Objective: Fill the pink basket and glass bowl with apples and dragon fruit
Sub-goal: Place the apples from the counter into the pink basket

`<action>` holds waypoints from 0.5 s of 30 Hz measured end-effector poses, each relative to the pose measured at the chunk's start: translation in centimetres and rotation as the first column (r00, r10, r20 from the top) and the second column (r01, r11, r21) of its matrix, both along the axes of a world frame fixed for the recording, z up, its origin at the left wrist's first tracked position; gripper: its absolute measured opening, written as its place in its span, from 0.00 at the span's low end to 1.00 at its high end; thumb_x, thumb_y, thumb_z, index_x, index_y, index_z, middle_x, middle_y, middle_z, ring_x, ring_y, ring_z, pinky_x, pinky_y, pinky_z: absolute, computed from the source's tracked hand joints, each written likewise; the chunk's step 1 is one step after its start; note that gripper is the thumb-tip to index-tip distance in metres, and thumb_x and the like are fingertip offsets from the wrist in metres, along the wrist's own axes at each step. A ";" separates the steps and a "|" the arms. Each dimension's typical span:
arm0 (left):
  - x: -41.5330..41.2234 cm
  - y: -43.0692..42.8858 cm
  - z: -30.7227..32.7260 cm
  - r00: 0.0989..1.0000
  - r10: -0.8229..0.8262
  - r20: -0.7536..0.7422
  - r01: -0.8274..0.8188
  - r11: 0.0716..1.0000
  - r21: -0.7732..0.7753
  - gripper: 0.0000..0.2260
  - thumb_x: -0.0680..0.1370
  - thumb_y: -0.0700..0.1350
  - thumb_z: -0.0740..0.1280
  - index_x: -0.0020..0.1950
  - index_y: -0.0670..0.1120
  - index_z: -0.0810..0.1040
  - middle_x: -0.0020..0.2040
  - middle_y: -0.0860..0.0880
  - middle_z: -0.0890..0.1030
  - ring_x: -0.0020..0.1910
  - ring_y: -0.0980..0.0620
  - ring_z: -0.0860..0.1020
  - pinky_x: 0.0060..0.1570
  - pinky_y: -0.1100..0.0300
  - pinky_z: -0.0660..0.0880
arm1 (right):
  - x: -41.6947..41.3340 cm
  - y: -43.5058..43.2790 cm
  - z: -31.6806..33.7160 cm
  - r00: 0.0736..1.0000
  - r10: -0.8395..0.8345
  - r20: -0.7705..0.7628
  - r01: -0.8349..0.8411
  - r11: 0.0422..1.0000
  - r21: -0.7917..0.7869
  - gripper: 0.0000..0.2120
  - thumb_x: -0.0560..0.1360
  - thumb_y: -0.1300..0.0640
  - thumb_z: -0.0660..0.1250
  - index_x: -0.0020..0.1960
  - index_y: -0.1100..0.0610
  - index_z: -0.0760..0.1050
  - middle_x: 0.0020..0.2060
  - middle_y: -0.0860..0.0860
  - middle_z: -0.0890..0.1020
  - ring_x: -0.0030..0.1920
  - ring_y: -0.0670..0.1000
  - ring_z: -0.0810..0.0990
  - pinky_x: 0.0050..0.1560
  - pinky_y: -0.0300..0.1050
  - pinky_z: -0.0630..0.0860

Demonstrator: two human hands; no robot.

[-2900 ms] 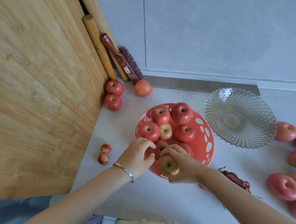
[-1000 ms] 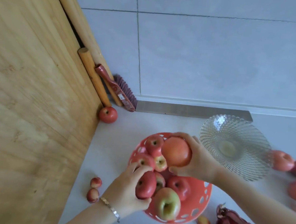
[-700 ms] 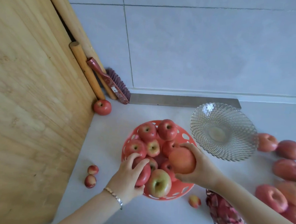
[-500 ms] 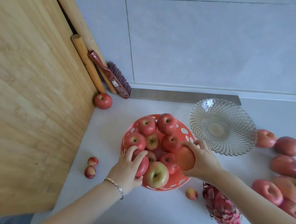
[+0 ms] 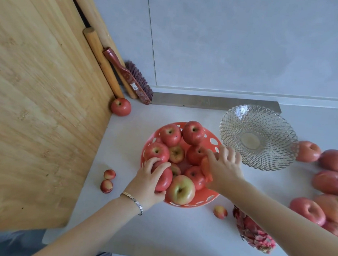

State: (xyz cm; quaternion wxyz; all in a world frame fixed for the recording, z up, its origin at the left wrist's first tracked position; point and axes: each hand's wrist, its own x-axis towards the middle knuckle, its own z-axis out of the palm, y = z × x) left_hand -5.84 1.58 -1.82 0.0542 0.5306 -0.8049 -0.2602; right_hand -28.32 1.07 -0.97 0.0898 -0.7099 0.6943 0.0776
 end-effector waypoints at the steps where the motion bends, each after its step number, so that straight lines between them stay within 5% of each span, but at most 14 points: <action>1: 0.0 0.0 0.0 1.000 0.002 -0.014 -0.002 1.000 -0.002 0.31 0.68 0.44 0.69 0.70 0.52 0.64 0.70 0.48 0.60 0.62 0.46 0.69 0.61 0.62 0.66 | 0.4 0.4 0.2 0.991 0.099 0.084 -0.092 0.992 -0.082 0.36 0.64 0.48 0.69 0.69 0.53 0.61 0.66 0.60 0.64 0.67 0.64 0.61 0.69 0.61 0.58; 4: 0.1 0.1 -0.2 0.999 0.007 -0.052 -0.008 1.000 -0.006 0.31 0.68 0.44 0.70 0.69 0.52 0.65 0.69 0.48 0.61 0.62 0.46 0.69 0.62 0.60 0.68 | 2.6 2.3 0.3 0.864 0.365 0.348 -0.333 0.931 -0.149 0.35 0.64 0.50 0.70 0.68 0.53 0.65 0.63 0.56 0.70 0.65 0.59 0.68 0.66 0.54 0.67; 6: 0.2 0.1 -0.3 0.998 0.011 -0.068 -0.011 1.000 0.005 0.32 0.67 0.44 0.71 0.69 0.52 0.65 0.69 0.49 0.61 0.62 0.47 0.69 0.62 0.59 0.69 | 4.1 3.2 -0.3 0.822 0.228 0.521 -0.308 0.949 0.071 0.39 0.65 0.45 0.68 0.71 0.48 0.56 0.64 0.51 0.67 0.65 0.55 0.67 0.64 0.48 0.68; 8: 0.1 0.1 -0.3 0.997 0.018 -0.080 -0.016 1.000 0.018 0.32 0.67 0.44 0.71 0.69 0.53 0.65 0.69 0.49 0.61 0.62 0.47 0.69 0.62 0.59 0.69 | 4.8 3.0 -1.4 0.837 0.095 0.539 -0.221 0.959 0.175 0.43 0.63 0.40 0.69 0.72 0.45 0.53 0.63 0.50 0.67 0.64 0.55 0.67 0.63 0.49 0.68; 15: 0.2 -0.2 -0.2 0.996 -0.019 -0.083 0.021 1.000 0.022 0.31 0.67 0.43 0.70 0.69 0.52 0.66 0.70 0.52 0.61 0.63 0.47 0.69 0.62 0.57 0.69 | 4.1 1.9 -2.4 0.871 0.012 0.492 -0.132 0.969 0.211 0.37 0.56 0.36 0.73 0.62 0.42 0.67 0.52 0.48 0.73 0.56 0.52 0.69 0.56 0.44 0.72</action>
